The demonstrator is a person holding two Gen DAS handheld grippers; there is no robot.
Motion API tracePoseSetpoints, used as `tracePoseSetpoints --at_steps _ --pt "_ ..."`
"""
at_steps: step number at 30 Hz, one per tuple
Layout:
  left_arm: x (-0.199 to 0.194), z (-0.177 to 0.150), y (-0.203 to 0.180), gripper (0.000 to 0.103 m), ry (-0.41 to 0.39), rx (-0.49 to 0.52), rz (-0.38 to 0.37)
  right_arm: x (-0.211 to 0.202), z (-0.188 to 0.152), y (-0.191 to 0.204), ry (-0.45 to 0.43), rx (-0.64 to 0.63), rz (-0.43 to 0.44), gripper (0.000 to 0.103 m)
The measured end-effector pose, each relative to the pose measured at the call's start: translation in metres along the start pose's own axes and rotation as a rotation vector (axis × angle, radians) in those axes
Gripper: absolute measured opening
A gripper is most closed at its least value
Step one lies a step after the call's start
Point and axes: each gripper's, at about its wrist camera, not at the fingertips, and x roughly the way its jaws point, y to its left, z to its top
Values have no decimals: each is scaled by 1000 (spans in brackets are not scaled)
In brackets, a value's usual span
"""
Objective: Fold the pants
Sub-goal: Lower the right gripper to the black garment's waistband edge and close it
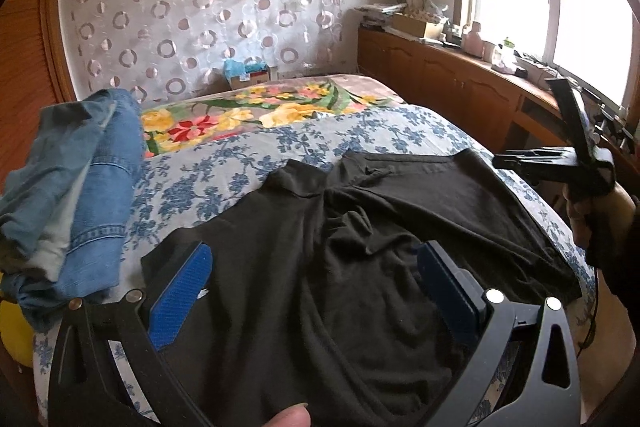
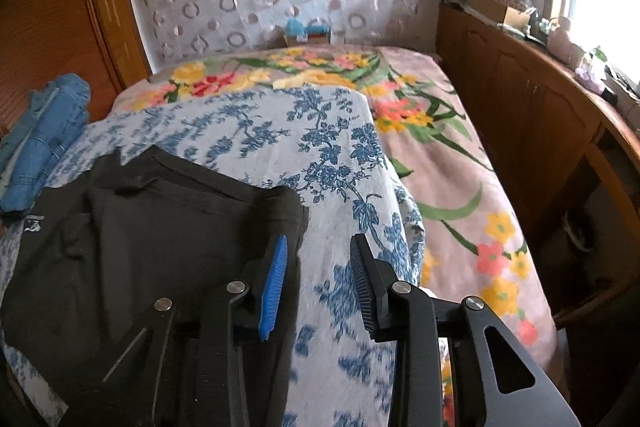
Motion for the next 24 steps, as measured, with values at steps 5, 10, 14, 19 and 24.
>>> tracePoseSetpoints --at_steps 5,10,14,19,24 --pt "6 0 -1 103 18 -1 -11 6 11 7 53 -20 11 34" --pt "11 -1 0 103 27 -8 -14 -3 14 22 64 -62 15 34" --pt "13 -4 2 103 35 -15 -19 -9 16 25 60 -68 14 34" --pt "14 -9 6 103 43 -28 -22 4 22 26 52 -96 38 23" --pt "10 -13 9 103 49 -41 -22 5 24 18 42 -105 80 3"
